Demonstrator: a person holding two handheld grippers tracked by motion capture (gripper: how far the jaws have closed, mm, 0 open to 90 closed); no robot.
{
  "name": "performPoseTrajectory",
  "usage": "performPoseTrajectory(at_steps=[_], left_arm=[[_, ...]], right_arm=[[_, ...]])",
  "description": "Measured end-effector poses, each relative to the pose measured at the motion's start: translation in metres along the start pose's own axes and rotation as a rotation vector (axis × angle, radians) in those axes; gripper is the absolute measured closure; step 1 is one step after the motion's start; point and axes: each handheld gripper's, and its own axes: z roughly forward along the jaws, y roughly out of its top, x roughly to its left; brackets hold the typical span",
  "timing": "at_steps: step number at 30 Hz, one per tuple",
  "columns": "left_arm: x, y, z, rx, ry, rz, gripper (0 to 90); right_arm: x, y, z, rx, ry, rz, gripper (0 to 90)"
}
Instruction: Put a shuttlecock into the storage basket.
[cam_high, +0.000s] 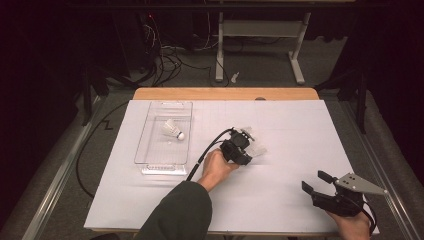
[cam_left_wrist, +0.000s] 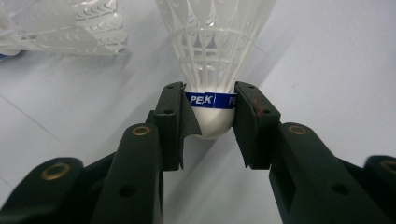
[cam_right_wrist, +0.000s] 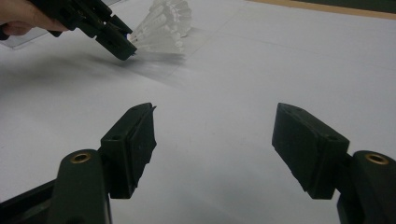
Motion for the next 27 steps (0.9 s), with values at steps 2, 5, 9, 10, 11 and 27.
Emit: performPoseTrajectory(at_steps=[2,5,9,10,11,27], left_arm=[[-0.001,0.0,-0.003,-0.007,-0.005,0.003,65.4],[-0.002,0.0,-0.006,-0.024,-0.007,0.014,65.4],[-0.003,-0.001,-0.01,-0.04,-0.005,0.018,65.4],[-0.004,-0.001,-0.011,-0.046,-0.003,0.018,65.5],[-0.004,-0.001,-0.012,-0.05,-0.004,0.018,65.5],[-0.005,-0.008,-0.032,-0.113,-0.014,0.015,65.5]], right_arm=[[0.0,0.0,0.0,0.0,0.0,0.0,30.5],[0.0,0.0,0.0,-0.001,0.0,-0.002,30.5],[0.0,0.0,0.0,0.0,0.0,0.001,30.5],[0.0,0.0,0.0,-0.001,-0.001,0.001,30.5],[0.0,0.0,0.0,-0.001,0.0,0.001,30.5],[0.0,0.0,0.0,-0.002,-0.002,0.001,30.5]])
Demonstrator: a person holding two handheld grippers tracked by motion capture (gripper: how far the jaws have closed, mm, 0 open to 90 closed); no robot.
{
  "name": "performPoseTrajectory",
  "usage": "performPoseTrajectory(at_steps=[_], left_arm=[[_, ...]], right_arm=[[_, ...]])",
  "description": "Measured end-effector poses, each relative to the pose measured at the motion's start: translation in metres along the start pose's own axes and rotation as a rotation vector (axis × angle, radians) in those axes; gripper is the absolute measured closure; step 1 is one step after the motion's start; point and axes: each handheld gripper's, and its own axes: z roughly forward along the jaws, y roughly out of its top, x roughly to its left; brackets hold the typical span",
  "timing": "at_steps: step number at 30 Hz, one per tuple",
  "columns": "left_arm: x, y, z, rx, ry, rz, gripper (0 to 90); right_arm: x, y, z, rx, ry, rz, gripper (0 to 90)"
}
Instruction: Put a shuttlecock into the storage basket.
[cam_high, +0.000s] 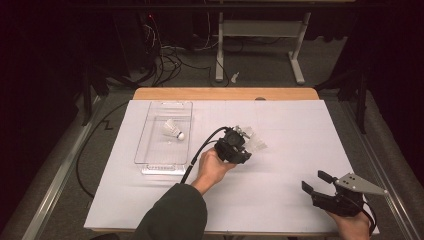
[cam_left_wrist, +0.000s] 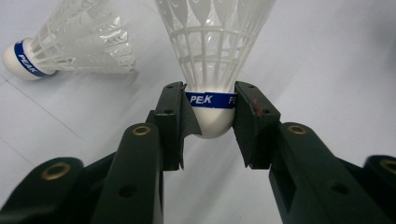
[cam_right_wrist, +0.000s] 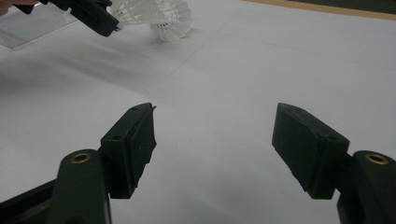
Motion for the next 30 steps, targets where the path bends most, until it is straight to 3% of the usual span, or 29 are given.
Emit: performPoseTrajectory(at_steps=[13,30], left_arm=[[-0.006,-0.001,-0.011,-0.041,0.0,0.022,65.5],[-0.005,-0.006,-0.024,-0.087,0.003,0.015,65.5]], right_arm=[[0.0,0.0,0.0,0.002,0.001,0.001,30.5],[0.0,0.0,0.0,0.0,0.001,0.001,30.5]])
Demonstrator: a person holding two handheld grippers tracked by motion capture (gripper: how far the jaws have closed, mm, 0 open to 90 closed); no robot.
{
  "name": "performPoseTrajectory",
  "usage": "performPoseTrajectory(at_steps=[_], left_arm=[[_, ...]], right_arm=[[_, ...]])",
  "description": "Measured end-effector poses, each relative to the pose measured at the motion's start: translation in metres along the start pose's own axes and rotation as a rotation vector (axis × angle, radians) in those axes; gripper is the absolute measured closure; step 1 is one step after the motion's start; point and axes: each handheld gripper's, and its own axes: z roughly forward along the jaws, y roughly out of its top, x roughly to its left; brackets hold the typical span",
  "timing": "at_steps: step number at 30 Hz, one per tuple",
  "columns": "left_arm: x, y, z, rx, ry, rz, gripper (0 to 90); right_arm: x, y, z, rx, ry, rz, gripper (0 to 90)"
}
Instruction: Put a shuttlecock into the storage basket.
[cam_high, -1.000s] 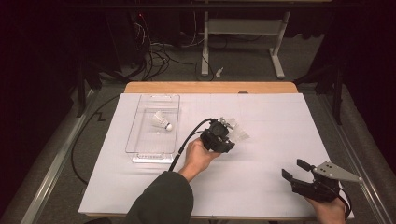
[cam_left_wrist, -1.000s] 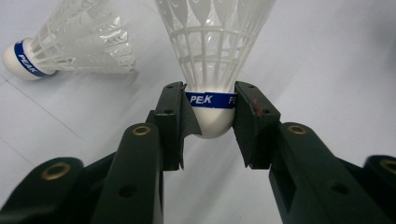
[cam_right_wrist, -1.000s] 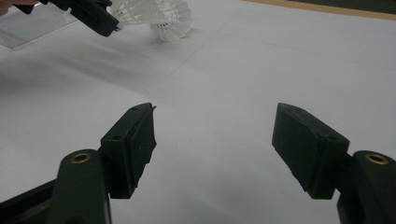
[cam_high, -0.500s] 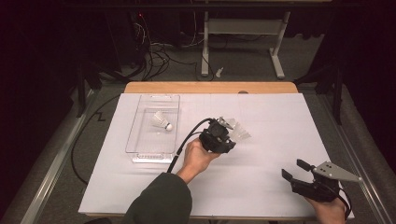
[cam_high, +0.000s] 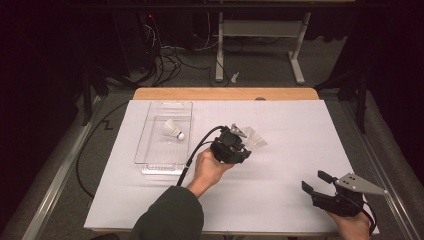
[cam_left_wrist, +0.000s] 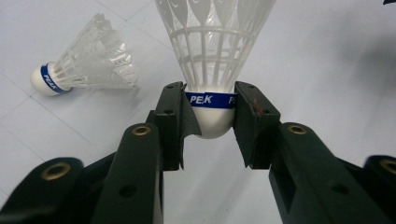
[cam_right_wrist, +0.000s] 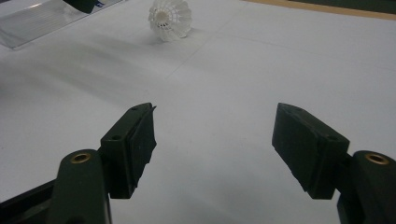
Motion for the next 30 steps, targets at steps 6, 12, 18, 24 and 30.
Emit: performPoseTrajectory(at_steps=[6,12,18,24,30], left_arm=[[0.003,-0.004,-0.008,-0.025,0.005,-0.014,65.5],[0.005,-0.007,-0.016,-0.043,0.017,-0.016,65.5],[0.008,-0.013,-0.023,-0.056,0.021,-0.028,65.5],[0.008,-0.015,-0.03,-0.07,0.025,-0.027,65.5],[0.01,-0.018,-0.036,-0.088,0.03,-0.035,65.5]], right_arm=[[0.0,0.0,0.0,0.0,0.0,0.001,30.5],[0.0,0.0,0.0,-0.001,0.0,0.001,30.5],[0.0,0.0,0.0,-0.003,-0.001,0.001,30.4],[0.0,0.0,-0.001,-0.006,-0.004,0.006,30.4],[0.0,0.0,-0.001,-0.006,-0.003,0.005,30.5]])
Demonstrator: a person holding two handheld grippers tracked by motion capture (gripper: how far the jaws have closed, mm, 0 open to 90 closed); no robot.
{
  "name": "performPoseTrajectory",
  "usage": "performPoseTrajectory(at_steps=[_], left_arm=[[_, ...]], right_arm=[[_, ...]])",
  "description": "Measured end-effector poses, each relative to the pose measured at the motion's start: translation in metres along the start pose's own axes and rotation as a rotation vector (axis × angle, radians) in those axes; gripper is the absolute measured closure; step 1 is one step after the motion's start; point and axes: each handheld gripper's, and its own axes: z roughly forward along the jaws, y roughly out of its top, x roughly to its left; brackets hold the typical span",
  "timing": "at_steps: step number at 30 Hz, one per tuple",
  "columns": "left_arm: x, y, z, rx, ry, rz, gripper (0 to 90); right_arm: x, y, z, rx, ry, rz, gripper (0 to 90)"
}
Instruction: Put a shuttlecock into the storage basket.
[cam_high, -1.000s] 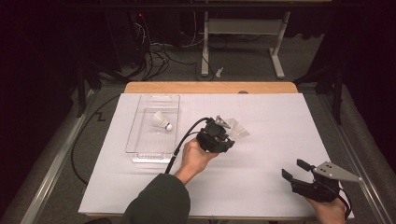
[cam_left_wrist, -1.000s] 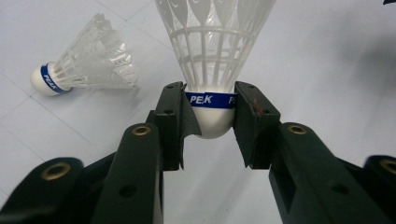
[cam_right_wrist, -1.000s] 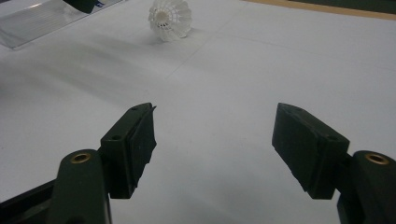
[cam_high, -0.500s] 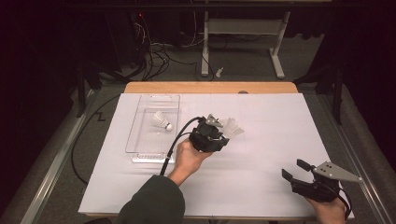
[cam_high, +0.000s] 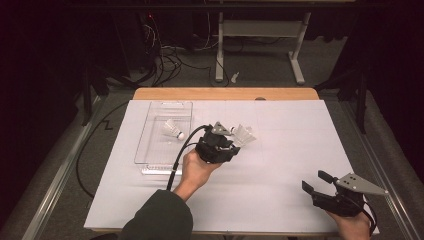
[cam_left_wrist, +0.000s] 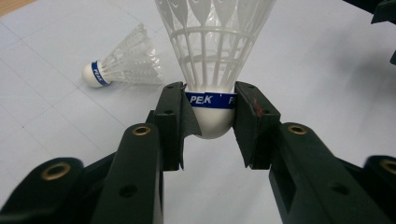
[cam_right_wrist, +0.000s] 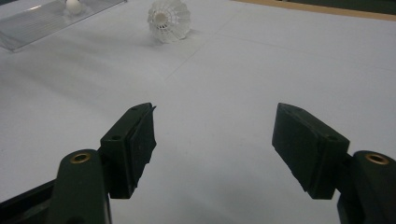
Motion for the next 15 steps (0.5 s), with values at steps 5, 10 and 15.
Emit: performPoseTrajectory(at_steps=[5,10,15], left_arm=[[0.003,-0.002,-0.005,-0.016,-0.001,-0.014,65.5],[0.004,-0.003,-0.008,-0.016,0.007,-0.01,65.5],[0.006,-0.005,-0.011,-0.021,0.012,-0.021,65.5]], right_arm=[[0.0,0.0,0.0,0.001,0.001,0.0,30.5],[0.0,0.0,0.0,0.001,0.001,-0.002,30.5],[0.0,0.0,0.0,0.001,0.001,-0.003,30.4]])
